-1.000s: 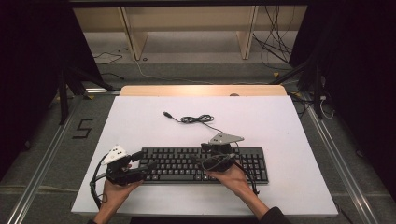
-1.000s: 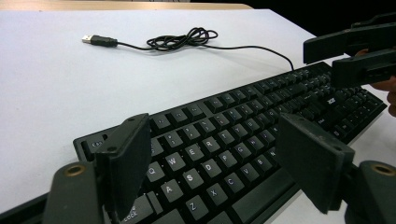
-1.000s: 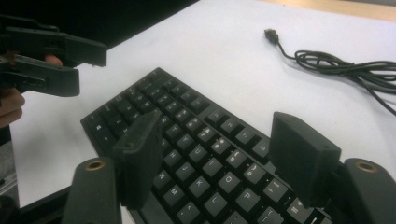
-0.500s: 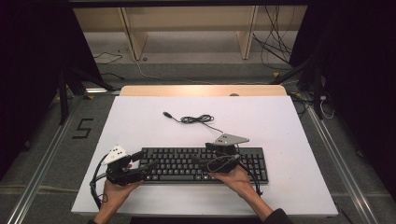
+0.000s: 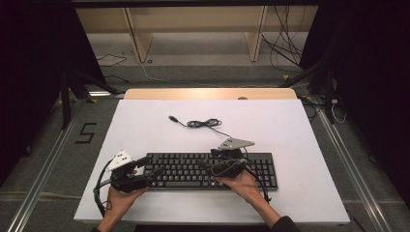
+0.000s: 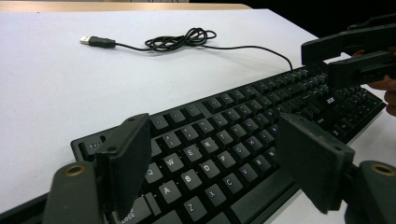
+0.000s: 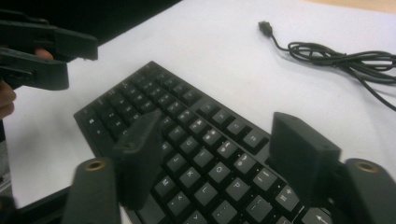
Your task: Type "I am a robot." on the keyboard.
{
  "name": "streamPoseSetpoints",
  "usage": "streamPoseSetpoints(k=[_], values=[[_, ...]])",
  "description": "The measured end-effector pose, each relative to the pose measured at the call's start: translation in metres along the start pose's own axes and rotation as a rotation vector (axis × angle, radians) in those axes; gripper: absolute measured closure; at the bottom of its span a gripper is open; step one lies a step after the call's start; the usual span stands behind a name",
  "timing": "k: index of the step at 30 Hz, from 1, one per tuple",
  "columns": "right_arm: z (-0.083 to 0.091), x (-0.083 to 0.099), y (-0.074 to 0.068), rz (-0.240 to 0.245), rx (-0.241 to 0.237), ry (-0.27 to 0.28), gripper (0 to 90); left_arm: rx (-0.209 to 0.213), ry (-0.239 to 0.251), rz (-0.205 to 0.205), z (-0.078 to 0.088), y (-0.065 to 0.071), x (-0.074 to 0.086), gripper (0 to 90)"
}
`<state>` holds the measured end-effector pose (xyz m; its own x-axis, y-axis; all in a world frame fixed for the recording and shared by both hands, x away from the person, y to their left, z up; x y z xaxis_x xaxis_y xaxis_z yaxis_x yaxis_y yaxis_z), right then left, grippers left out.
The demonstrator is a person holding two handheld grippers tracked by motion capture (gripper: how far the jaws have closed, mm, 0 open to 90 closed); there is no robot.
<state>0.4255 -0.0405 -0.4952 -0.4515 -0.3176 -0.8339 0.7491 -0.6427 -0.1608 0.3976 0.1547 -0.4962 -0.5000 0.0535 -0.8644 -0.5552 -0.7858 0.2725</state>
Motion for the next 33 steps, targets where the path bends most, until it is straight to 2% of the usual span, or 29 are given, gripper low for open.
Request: streamPoseSetpoints(k=[9, 20, 25, 33], values=[[-0.008, 0.004, 0.0, 0.001, -0.004, -0.04, 60.8, 0.003, 0.004, -0.002, 0.0, 0.001, 0.0, 26.5], [-0.018, 0.009, -0.001, 0.003, -0.002, -0.09, 83.5, 0.002, 0.006, -0.004, 0.0, 0.001, -0.001, 26.5], [-0.025, 0.014, -0.001, 0.005, 0.01, -0.123, 88.8, 0.002, 0.005, -0.004, 0.0, 0.001, -0.001, 26.5], [-0.035, 0.021, 0.001, 0.015, 0.041, -0.167, 90.0, 0.002, 0.006, -0.005, 0.0, 0.001, -0.001, 26.5]])
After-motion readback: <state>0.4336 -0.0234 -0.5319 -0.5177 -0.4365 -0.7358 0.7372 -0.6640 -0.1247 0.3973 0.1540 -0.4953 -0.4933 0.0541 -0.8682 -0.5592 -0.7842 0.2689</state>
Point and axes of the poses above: each handheld gripper's, and its own axes: z roughly backward along the jaws, x roughly out of its underside, y roughly to its right, the point moved 10 cm from there along -z, roughly forward along the jaws, and after that the axes turned 2 degrees about z, right-handed, at the moved point
